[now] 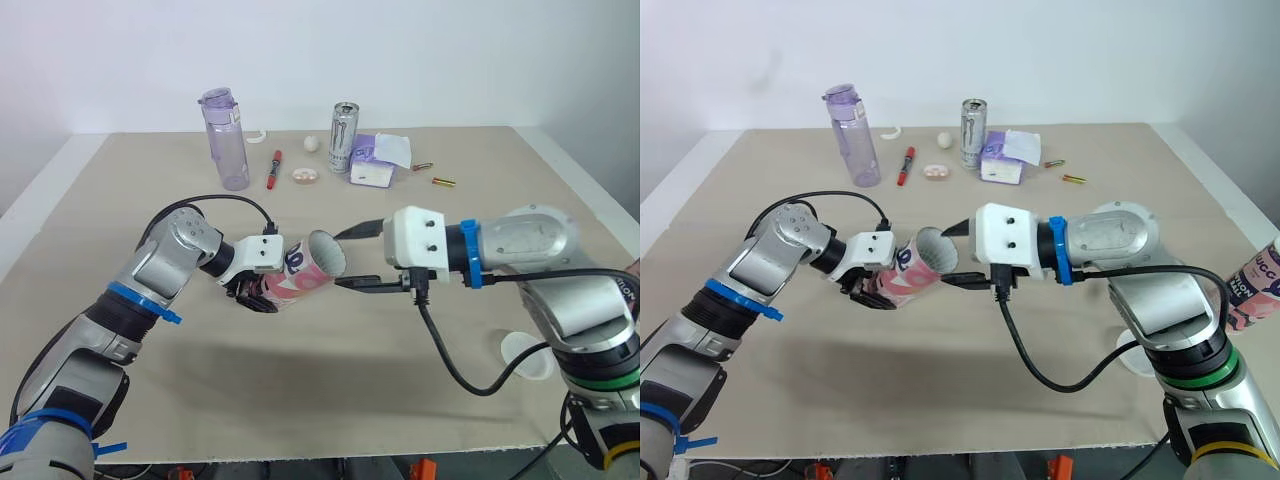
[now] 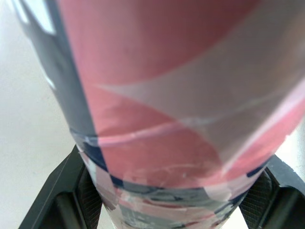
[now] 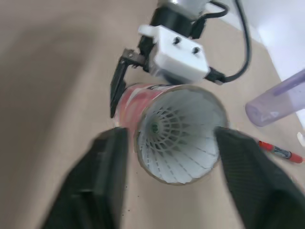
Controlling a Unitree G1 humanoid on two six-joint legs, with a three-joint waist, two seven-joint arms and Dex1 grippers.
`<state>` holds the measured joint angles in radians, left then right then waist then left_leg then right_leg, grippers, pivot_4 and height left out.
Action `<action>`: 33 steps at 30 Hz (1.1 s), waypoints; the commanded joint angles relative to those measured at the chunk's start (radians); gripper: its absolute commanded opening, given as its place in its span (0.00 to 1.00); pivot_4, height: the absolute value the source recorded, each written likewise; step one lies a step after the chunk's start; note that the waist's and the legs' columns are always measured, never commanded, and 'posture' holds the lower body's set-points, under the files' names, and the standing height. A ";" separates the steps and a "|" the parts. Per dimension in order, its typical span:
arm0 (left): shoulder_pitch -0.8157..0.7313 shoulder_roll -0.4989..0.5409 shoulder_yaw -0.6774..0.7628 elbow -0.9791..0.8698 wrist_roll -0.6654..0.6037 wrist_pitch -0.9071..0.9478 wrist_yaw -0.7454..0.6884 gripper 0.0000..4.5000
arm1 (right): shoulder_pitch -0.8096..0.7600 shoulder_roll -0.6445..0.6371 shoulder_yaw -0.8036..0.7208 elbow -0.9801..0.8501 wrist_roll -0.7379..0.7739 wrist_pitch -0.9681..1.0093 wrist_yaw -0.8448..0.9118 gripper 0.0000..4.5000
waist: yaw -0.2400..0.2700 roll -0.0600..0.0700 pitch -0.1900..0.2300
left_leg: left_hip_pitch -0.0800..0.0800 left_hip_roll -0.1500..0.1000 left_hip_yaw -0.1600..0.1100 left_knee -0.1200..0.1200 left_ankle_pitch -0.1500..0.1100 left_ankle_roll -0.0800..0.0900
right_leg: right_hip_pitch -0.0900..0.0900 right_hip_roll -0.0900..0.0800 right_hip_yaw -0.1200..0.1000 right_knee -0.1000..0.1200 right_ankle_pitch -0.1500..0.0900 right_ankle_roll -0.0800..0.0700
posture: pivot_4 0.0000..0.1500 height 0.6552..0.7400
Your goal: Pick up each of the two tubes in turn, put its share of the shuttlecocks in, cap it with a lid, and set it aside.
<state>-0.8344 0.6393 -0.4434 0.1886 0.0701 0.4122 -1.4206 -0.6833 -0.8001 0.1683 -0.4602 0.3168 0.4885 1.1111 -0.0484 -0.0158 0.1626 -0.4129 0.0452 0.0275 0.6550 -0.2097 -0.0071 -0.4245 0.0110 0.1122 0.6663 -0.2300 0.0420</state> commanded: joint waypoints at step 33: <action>-0.036 -0.045 -0.039 0.053 0.032 -0.052 -0.009 0.70 | -0.210 0.048 0.166 0.211 -0.056 0.022 0.078 0.01 | 0.006 0.000 0.000 | -0.003 -0.001 0.000 0.000 0.000 0.000 | -0.001 -0.001 0.001 -0.001 -0.001 0.001 | 1.00 1.00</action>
<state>-0.8688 0.6083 -0.4564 0.2396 0.0819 0.3673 -1.4405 -0.8546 -0.7552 0.3238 -0.2556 0.2830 0.5226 1.1735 -0.0423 -0.0160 0.1628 -0.4157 0.0438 0.0273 0.6555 -0.2097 -0.0070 -0.4255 0.0102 0.1131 0.6654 -0.2307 0.0431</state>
